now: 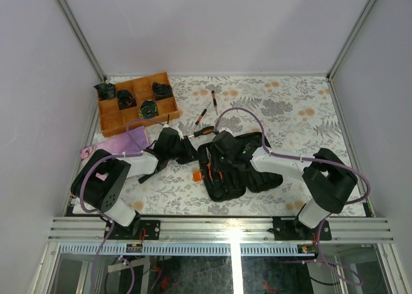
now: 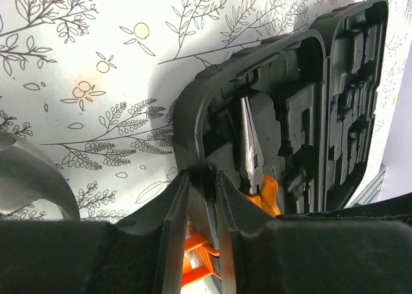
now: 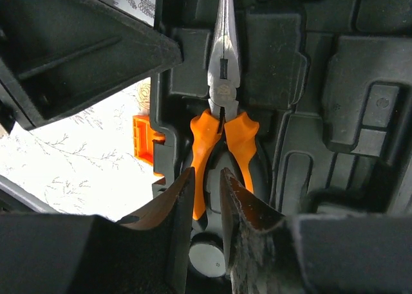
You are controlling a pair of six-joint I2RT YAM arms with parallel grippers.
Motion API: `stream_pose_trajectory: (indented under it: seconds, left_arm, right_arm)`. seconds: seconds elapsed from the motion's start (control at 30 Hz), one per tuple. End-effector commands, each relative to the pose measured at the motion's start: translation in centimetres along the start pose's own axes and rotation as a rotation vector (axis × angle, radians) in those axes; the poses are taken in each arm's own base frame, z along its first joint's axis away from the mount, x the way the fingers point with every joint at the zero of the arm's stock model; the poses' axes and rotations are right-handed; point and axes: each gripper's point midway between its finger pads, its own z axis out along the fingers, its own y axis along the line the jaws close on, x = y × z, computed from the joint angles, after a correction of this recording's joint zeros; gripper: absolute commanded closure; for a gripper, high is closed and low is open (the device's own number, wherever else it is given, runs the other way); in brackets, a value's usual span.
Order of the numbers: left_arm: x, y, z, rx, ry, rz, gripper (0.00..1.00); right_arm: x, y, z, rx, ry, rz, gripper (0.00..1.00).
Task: Sort the tools into containers
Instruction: Adjust the pliers in the storage box.
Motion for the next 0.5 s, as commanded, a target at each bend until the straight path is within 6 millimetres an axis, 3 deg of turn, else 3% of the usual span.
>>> stream_pose_trajectory:
  seconds: [0.0,0.47]
  left_arm:
    - [0.9,0.3,-0.5,0.013,0.022,-0.001,0.83]
    - [2.1,0.1,-1.0,0.017,0.022,0.006,0.84]
  right_arm:
    - [-2.5,1.5,0.0,-0.039,-0.055,0.026,0.72]
    - [-1.6,1.3,1.4,-0.037,-0.009,0.029,0.73]
